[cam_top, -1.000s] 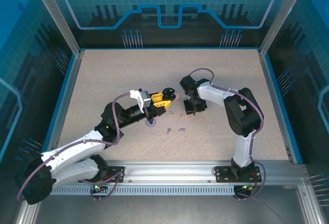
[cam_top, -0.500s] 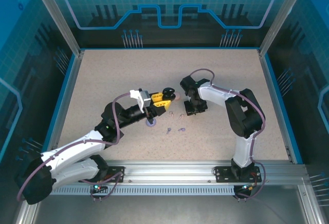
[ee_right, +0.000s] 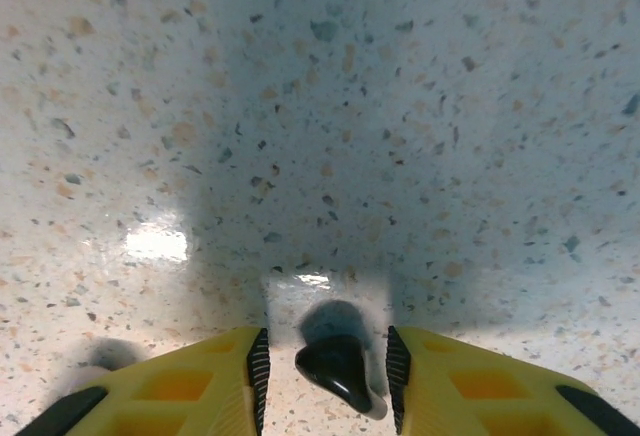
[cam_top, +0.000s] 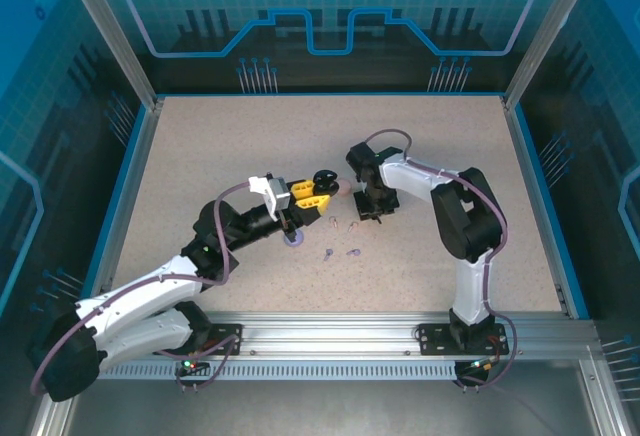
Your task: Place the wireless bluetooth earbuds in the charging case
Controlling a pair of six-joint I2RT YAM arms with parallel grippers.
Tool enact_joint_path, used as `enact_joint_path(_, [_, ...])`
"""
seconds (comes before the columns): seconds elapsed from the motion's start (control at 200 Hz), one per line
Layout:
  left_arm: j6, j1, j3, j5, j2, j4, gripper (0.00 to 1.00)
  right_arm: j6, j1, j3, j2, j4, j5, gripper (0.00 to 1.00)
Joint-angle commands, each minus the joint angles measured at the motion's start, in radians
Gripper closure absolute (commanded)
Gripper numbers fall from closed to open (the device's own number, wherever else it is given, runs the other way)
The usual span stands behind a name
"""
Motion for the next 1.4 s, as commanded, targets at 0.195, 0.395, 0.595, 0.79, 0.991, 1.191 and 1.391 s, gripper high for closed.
enact_joint_path(0.195, [0.022,-0.007,-0.013,-0.017,-0.015,0.006,0.97,0.0,0.014,0.016,0.048,-0.045,-0.024,0.68])
enact_joint_path(0.395, [0.022,-0.006,-0.013,-0.018,-0.015,0.006,0.97,-0.005,0.014,0.013,0.067,-0.048,-0.013,0.71])
enact_joint_path(0.595, [0.024,-0.006,-0.011,-0.017,-0.015,0.003,0.97,-0.006,0.015,0.004,0.058,-0.022,-0.014,0.74])
enact_joint_path(0.79, [0.028,-0.007,-0.012,-0.02,-0.017,-0.002,0.97,-0.015,0.012,-0.03,-0.023,0.013,-0.001,0.78])
enact_joint_path(0.991, [0.019,-0.007,-0.006,-0.012,-0.007,0.007,0.97,-0.022,0.001,-0.115,-0.209,0.082,-0.016,0.78])
enact_joint_path(1.191, [-0.002,-0.007,0.006,-0.004,0.029,0.036,0.97,-0.005,-0.006,-0.241,-0.498,0.185,-0.102,0.78])
enact_joint_path(1.391, [-0.035,-0.01,0.027,0.018,0.102,0.089,0.97,0.004,-0.01,-0.292,-0.811,0.242,-0.19,0.78])
